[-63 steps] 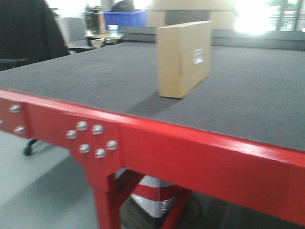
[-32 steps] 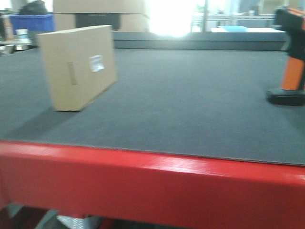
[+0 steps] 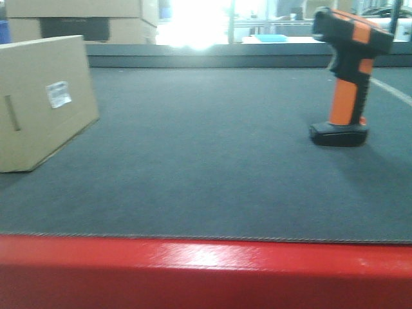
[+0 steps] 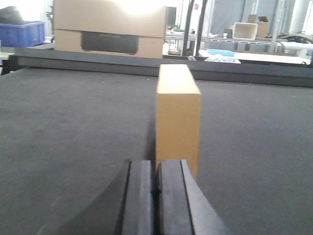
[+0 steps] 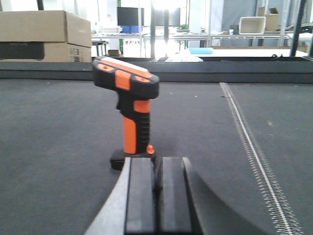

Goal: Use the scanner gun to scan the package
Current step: 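Approach the table edge, stopping near the cardboard box and scanner gun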

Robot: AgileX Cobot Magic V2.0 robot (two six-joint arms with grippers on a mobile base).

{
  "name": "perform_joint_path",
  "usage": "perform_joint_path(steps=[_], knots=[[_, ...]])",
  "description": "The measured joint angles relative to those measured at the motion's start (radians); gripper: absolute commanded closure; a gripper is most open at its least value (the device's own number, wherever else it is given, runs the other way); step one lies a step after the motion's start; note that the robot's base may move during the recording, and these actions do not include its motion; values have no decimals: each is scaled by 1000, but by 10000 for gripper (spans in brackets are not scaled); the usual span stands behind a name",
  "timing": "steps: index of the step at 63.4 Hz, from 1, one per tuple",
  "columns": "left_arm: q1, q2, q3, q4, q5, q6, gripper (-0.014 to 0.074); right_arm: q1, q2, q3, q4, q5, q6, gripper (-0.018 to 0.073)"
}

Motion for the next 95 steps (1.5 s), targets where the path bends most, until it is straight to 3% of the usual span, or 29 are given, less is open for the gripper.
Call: perform_joint_path(steps=[95], knots=[[5, 0, 0, 0, 0, 0, 707, 0, 0, 0, 0, 0, 0, 727]])
